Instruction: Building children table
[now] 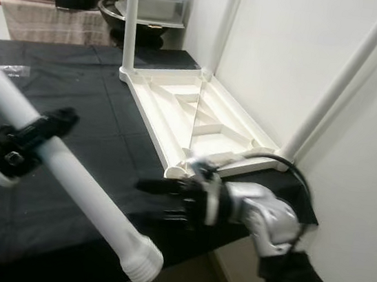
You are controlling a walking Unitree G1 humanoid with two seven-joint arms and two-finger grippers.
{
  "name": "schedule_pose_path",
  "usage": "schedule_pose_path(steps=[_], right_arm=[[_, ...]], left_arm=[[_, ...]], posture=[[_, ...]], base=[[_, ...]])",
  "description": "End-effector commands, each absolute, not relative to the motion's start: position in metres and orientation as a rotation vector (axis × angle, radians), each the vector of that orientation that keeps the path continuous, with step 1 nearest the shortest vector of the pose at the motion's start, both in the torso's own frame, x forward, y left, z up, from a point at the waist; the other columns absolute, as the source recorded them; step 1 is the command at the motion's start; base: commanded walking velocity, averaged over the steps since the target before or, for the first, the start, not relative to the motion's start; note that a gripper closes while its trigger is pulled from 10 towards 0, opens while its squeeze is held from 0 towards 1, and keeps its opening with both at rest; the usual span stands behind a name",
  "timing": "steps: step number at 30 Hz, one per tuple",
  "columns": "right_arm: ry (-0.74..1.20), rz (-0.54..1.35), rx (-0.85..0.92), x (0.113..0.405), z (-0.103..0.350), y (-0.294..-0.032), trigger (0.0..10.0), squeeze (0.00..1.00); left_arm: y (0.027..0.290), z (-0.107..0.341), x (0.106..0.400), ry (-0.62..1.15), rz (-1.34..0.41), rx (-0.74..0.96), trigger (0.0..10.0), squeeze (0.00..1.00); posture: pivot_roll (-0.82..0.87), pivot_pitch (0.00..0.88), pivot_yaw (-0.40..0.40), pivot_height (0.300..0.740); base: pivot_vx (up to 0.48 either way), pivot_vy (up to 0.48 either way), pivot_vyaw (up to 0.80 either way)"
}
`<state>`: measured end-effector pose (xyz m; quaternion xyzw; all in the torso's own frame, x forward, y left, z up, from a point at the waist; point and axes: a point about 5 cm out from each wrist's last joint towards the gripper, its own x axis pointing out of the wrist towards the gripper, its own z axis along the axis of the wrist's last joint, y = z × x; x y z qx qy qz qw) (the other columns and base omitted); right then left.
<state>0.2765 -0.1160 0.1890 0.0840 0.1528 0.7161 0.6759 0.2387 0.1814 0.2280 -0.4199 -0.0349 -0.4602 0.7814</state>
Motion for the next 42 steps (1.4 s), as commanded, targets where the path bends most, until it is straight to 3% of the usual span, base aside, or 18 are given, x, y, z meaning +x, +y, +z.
schedule_pose_path(steps=[1,20,31,33,35,36,42], right_arm=[[0.386,1.598,0.204,0.282,0.19,-0.106,10.0,0.0],[0.619,1.624,0.174,0.277,0.183,-0.066,10.0,0.0],[0.632,1.644,0.135,0.269,0.184,-0.042,10.0,0.0],[0.635,1.665,0.13,0.264,0.185,-0.038,8.9,0.0],[0.637,1.671,0.128,0.262,0.185,-0.036,8.9,0.0],[0.639,1.683,0.128,0.26,0.186,-0.034,10.0,0.0],[0.632,1.701,0.122,0.255,0.188,-0.028,10.0,0.0]], left_arm=[[0.174,0.228,0.242,-0.026,-1.044,-0.871,10.0,0.0],[0.154,0.234,0.256,0.115,-1.234,-0.685,10.0,0.0],[0.149,0.229,0.262,0.146,-1.269,-0.665,10.0,0.0],[0.148,0.228,0.263,0.146,-1.275,-0.662,10.0,0.0],[0.148,0.228,0.263,0.147,-1.279,-0.66,10.0,0.0],[0.148,0.228,0.264,0.147,-1.283,-0.656,10.0,0.0],[0.148,0.228,0.267,0.144,-1.289,-0.646,10.0,0.0]], posture=[[0.05,0.0,-0.097,0.74],[0.05,0.0,-0.095,0.74],[0.03,0.0,-0.079,0.74],[0.03,0.0,-0.079,0.74],[0.03,0.0,-0.079,0.74],[0.02,0.0,-0.078,0.74],[0.02,0.0,-0.078,0.74]], base=[[0.0,0.0,0.0],[0.0,0.0,0.0],[0.0,0.0,0.0],[0.0,0.0,0.0],[0.0,0.0,0.0],[0.0,0.0,0.0],[0.0,0.0,0.0]])
